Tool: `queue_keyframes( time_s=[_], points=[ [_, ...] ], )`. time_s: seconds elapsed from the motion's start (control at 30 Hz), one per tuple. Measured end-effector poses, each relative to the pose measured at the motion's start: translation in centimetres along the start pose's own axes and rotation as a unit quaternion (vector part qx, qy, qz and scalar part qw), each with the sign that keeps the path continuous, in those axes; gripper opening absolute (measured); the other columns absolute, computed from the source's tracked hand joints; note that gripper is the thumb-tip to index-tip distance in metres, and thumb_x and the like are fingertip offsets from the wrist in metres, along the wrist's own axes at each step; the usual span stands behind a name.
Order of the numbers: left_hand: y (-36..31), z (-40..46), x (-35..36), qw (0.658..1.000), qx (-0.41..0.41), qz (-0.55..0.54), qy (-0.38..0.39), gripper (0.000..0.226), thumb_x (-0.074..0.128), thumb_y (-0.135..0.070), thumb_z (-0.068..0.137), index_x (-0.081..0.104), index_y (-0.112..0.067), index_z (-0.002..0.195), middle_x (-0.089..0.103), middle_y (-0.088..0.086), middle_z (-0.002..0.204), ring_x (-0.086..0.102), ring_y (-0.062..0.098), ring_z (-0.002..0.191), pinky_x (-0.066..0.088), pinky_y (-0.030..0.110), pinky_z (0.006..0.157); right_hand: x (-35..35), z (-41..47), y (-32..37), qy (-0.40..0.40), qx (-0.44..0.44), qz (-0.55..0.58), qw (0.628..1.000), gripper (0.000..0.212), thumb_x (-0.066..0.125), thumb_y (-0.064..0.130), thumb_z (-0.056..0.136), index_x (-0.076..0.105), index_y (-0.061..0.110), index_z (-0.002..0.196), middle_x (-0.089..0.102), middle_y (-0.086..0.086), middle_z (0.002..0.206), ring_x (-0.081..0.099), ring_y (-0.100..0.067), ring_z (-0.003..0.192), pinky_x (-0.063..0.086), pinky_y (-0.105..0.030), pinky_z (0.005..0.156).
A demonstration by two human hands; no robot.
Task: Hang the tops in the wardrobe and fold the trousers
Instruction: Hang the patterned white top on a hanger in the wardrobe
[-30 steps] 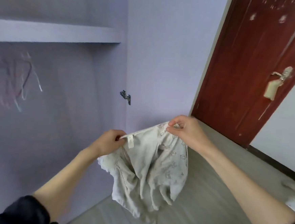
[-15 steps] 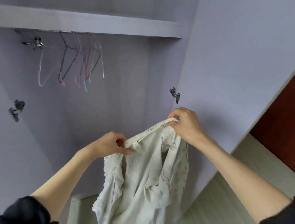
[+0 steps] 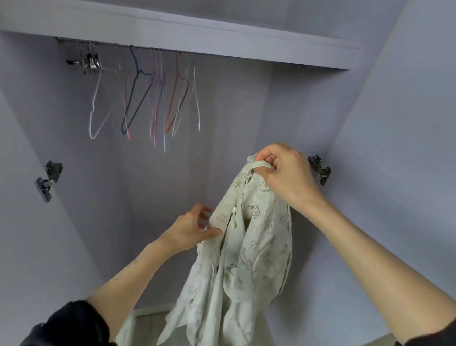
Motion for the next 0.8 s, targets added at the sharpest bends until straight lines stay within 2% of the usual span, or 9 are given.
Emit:
queue_keyframes(
  time_s=[0.13, 0.2, 0.27, 0.3, 0.4, 0.5, 0.57, 0.63, 0.8],
  points=[
    [-0.1, 3.4, -0.4, 0.999, 0.001, 0.035, 0.001, 0.041, 0.069, -0.033, 0.083, 0.048, -0.019, 0.116, 0.056, -0.003, 0.099, 0.055, 0.013, 0.089, 0.042, 0.023, 0.073, 0.8, 2.5, -0.2, -0.031, 0.015, 0.027, 0.999, 0.018, 0.064, 0.003, 0.08, 0.06, 0.02, 0.077, 0.052, 0.017, 0.069, 0.052, 0.009, 0.059, 0.038, -0.004, 0.057],
    [0.4, 4.7, -0.5, 0.998, -0.005, 0.054, -0.031, 0.019, 0.063, -0.026, 0.087, 0.051, -0.014, 0.096, 0.054, -0.001, 0.085, 0.053, 0.019, 0.081, 0.041, 0.025, 0.066, 1.1, 3.7, -0.6, -0.044, 0.023, 0.037, 0.998, 0.015, 0.064, 0.001, 0.081, 0.062, 0.017, 0.08, 0.051, 0.02, 0.069, 0.051, 0.015, 0.059, 0.037, -0.003, 0.057],
    [1.1, 5.7, -1.2, 0.995, -0.025, 0.055, -0.076, 0.015, 0.055, -0.018, 0.089, 0.048, -0.013, 0.077, 0.05, 0.0, 0.07, 0.049, 0.022, 0.073, 0.039, 0.027, 0.06, 1.3, 4.9, -1.2, -0.053, 0.025, 0.039, 0.998, 0.016, 0.065, 0.002, 0.081, 0.061, 0.018, 0.08, 0.051, 0.018, 0.068, 0.051, 0.013, 0.058, 0.036, -0.003, 0.056],
    [1.5, 6.1, -1.9, 0.994, -0.038, 0.039, -0.097, 0.014, 0.054, -0.015, 0.09, 0.052, -0.011, 0.077, 0.051, 0.001, 0.069, 0.049, 0.022, 0.073, 0.039, 0.026, 0.06, 1.3, 5.5, -1.5, -0.055, 0.026, 0.036, 0.998, 0.016, 0.065, 0.004, 0.082, 0.06, 0.019, 0.08, 0.052, 0.016, 0.068, 0.051, 0.01, 0.057, 0.036, -0.003, 0.056],
    [2.7, 7.5, -4.4, 0.986, -0.061, -0.036, -0.15, 0.012, 0.057, -0.016, 0.092, 0.063, -0.006, 0.095, 0.06, 0.006, 0.082, 0.054, 0.021, 0.082, 0.039, 0.024, 0.069, 1.6, 7.2, -3.8, -0.042, 0.051, 0.011, 0.998, 0.008, 0.064, 0.008, 0.085, 0.061, 0.016, 0.085, 0.054, 0.012, 0.07, 0.051, 0.0, 0.062, 0.039, -0.006, 0.061],
    [3.5, 9.2, -7.0, 0.978, -0.072, -0.094, -0.173, 0.01, 0.05, -0.016, 0.096, 0.053, -0.008, 0.096, 0.058, 0.007, 0.085, 0.052, 0.022, 0.08, 0.04, 0.029, 0.067, 2.6, 8.9, -7.9, 0.004, 0.118, 0.008, 0.993, 0.005, 0.063, 0.009, 0.087, 0.061, 0.013, 0.091, 0.065, 0.0, 0.092, 0.057, -0.012, 0.083, 0.044, -0.023, 0.078],
    [3.0, 10.3, -8.7, 0.978, -0.053, -0.101, -0.177, 0.011, 0.041, -0.016, 0.099, 0.048, -0.008, 0.096, 0.055, 0.004, 0.08, 0.049, 0.018, 0.074, 0.039, 0.026, 0.061, 4.3, 9.5, -10.9, 0.049, 0.169, 0.012, 0.984, 0.008, 0.059, 0.007, 0.089, 0.059, 0.012, 0.095, 0.064, -0.004, 0.106, 0.057, -0.016, 0.098, 0.036, -0.02, 0.079],
    [2.2, 12.0, -10.0, 0.981, -0.032, -0.083, -0.17, 0.015, 0.033, -0.019, 0.102, 0.044, -0.01, 0.099, 0.052, 0.002, 0.08, 0.048, 0.015, 0.072, 0.039, 0.024, 0.062, 6.2, 10.7, -13.6, 0.088, 0.203, 0.028, 0.975, 0.013, 0.057, 0.003, 0.088, 0.058, 0.012, 0.097, 0.064, -0.008, 0.115, 0.055, -0.019, 0.113, 0.032, -0.017, 0.08],
    [0.9, 16.0, -11.8, 0.994, -0.007, 0.039, -0.101, 0.018, 0.03, -0.02, 0.102, 0.038, -0.01, 0.09, 0.038, -0.001, 0.074, 0.037, 0.012, 0.067, 0.033, 0.015, 0.055, 9.6, 14.2, -17.8, 0.187, 0.231, 0.091, 0.95, 0.027, 0.056, -0.001, 0.086, 0.061, 0.007, 0.112, 0.063, -0.011, 0.117, 0.055, -0.015, 0.098, 0.037, -0.021, 0.081]
  ],
)
Point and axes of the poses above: each hand's wrist, its own z-axis towards the middle knuckle, its own x-axis out of the palm, y = z × x, the point moved 6 cm from there along z, towards the middle knuckle
